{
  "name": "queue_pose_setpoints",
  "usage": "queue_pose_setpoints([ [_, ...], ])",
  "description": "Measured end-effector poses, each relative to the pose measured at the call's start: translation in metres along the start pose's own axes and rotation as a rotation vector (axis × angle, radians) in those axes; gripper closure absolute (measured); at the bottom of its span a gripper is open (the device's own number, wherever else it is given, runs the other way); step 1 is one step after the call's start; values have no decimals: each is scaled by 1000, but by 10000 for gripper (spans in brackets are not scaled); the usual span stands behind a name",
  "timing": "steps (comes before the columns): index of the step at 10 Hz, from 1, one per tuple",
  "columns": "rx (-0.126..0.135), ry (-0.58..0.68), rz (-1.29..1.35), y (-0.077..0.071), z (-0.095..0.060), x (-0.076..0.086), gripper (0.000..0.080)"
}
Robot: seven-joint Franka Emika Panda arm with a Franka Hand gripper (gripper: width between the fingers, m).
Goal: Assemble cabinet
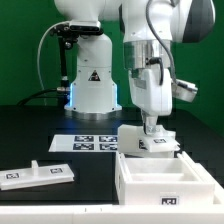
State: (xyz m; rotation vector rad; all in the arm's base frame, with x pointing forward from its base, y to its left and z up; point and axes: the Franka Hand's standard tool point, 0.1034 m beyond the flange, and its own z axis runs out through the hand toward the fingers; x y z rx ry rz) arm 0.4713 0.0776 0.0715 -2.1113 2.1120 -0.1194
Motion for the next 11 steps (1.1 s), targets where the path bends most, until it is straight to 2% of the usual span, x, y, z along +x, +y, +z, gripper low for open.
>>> queue_pose_setpoints([
  [2, 1, -3, -16, -3, -1, 1, 735],
  [4, -4, -17, 27, -4, -1, 13, 735],
  [6, -7, -20, 42, -2, 0, 6, 735],
  [7, -5, -22, 58, -2, 0, 9, 735],
  [8, 8, -9, 135, -1, 2, 1, 735],
  [9, 13, 4, 151, 4, 7, -16, 735],
  [10, -9, 8, 126, 8, 10, -25, 735],
  [11, -5, 14, 117, 8, 9, -24, 735],
])
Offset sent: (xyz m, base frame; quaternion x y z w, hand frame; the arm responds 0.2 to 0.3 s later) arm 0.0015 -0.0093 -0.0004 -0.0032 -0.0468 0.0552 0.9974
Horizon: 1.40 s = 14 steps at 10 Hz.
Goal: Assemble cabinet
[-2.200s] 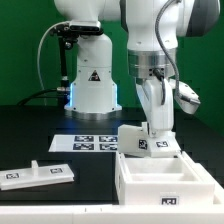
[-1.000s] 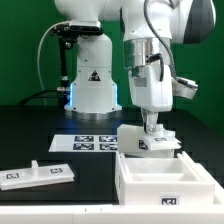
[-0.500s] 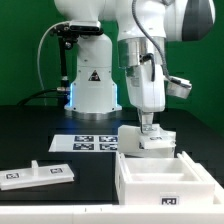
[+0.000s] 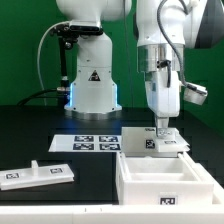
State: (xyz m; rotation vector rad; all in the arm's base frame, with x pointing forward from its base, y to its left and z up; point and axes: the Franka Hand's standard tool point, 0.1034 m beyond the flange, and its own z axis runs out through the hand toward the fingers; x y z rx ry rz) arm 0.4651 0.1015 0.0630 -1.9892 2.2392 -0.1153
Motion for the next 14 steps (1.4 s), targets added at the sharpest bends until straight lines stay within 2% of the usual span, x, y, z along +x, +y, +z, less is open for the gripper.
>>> queue_pose_setpoints([
  [1, -3, 1, -8, 1, 1, 1, 735],
  [3, -49, -8, -56, 8, 4, 9, 735],
  [4, -55, -13, -61, 10, 3, 14, 735],
  [7, -60, -10, -61, 5, 2, 26, 735],
  [10, -58, -27, -46, -10, -1, 18, 735],
  [14, -62, -26, -62, -8, 1, 20, 735],
])
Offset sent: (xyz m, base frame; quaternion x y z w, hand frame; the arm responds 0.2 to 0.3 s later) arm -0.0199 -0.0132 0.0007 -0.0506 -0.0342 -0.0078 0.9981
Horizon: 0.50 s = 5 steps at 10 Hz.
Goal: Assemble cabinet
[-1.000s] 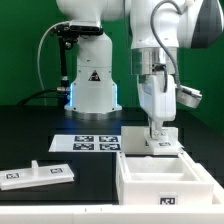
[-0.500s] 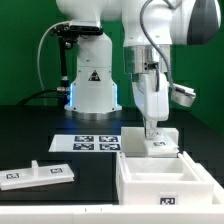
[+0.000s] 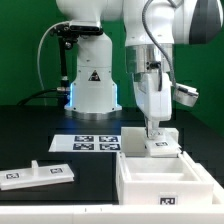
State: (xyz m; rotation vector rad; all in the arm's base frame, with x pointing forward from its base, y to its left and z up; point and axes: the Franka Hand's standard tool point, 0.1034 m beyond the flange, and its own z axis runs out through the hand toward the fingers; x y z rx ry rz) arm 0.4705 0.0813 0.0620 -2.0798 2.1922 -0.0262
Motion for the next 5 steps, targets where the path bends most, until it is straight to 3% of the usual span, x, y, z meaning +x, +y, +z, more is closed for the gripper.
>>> queue_pose_setpoints([
  [3, -15, -2, -10, 8, 2, 8, 735],
  [5, -20, 0, -14, 11, 4, 6, 735],
])
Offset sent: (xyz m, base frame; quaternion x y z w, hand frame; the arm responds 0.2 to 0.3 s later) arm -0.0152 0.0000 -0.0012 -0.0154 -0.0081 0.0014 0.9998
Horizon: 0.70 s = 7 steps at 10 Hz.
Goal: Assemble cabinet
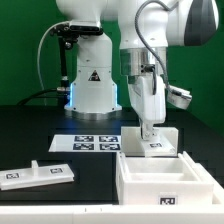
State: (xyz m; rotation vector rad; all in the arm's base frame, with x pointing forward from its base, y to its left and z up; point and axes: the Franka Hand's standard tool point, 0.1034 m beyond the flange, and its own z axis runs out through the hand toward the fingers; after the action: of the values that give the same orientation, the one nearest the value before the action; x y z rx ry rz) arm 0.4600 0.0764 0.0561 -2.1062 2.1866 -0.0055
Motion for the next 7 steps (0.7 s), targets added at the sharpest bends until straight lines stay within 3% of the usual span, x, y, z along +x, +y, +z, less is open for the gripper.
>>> queue_pose_setpoints([
  [6, 7, -8, -9, -8, -2, -9, 735],
  [7, -7, -17, -8, -9, -1, -11, 735],
])
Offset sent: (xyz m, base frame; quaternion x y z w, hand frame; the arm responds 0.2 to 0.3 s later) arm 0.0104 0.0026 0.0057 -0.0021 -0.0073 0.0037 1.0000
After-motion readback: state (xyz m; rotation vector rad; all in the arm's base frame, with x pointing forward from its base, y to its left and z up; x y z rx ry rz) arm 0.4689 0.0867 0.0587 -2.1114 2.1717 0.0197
